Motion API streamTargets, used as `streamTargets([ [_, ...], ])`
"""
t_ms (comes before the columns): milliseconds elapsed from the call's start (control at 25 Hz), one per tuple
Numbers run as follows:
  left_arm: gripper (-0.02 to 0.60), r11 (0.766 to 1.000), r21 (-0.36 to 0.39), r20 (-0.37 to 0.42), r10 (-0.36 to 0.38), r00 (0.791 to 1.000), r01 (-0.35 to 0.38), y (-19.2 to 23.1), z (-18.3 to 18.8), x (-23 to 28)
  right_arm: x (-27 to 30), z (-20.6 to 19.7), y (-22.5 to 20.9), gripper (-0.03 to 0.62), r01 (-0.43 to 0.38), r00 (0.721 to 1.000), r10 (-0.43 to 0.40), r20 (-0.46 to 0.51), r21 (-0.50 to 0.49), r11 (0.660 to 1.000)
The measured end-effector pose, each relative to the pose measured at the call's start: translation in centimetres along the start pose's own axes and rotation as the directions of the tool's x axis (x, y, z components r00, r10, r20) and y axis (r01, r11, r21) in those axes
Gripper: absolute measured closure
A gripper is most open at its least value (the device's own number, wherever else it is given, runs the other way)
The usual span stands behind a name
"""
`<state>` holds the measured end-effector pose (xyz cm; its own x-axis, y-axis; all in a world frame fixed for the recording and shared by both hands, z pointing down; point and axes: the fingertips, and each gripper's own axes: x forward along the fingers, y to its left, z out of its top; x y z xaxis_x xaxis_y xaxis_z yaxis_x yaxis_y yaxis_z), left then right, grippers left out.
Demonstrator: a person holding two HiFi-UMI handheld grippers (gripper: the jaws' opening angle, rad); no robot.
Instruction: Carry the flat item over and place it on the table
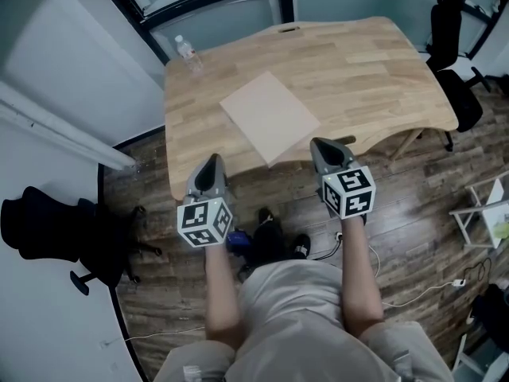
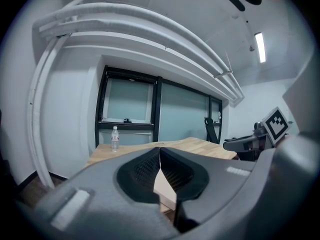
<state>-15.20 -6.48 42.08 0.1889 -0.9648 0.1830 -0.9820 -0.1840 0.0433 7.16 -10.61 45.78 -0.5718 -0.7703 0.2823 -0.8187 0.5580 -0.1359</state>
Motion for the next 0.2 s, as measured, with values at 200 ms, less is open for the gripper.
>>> streamTargets([
  [200, 0.572, 1.000, -0.006, 0.001, 0.002, 1.000, -0.002, 0.65, 0.06, -0.47, 0.14, 0.02, 0.55, 0.592, -0.003, 1.000, 0.003, -0.004, -0.006, 1.000],
])
